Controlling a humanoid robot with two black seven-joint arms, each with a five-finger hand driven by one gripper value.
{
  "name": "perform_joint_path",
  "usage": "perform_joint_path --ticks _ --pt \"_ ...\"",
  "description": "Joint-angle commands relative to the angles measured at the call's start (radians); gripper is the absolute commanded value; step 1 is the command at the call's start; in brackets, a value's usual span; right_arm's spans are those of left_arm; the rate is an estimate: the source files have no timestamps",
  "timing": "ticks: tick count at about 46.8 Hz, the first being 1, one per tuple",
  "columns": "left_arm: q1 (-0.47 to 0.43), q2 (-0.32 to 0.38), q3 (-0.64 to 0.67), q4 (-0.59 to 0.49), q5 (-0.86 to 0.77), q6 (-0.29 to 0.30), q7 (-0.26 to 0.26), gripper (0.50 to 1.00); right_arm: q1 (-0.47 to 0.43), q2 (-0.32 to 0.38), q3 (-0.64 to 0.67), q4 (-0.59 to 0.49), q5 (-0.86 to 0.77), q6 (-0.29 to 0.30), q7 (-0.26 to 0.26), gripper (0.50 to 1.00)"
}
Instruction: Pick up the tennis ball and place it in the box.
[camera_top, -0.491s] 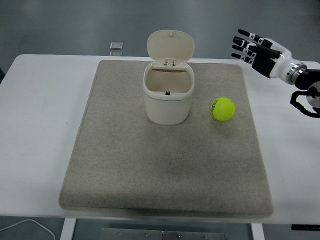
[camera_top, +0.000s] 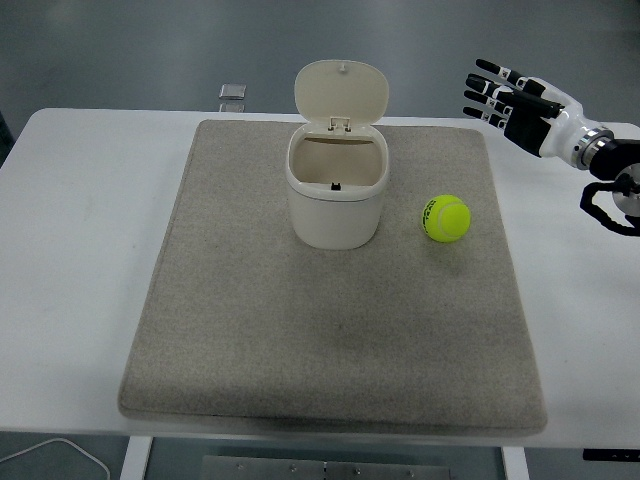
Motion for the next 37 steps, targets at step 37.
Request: perform_joint_path --ticks 37 --pt "0.0 0.0 0.0 0.002 0.001 0.0 0.0 0.992 -0.009 0.018 -0.002 -0.012 -0.028 0.011 0.012 0.928"
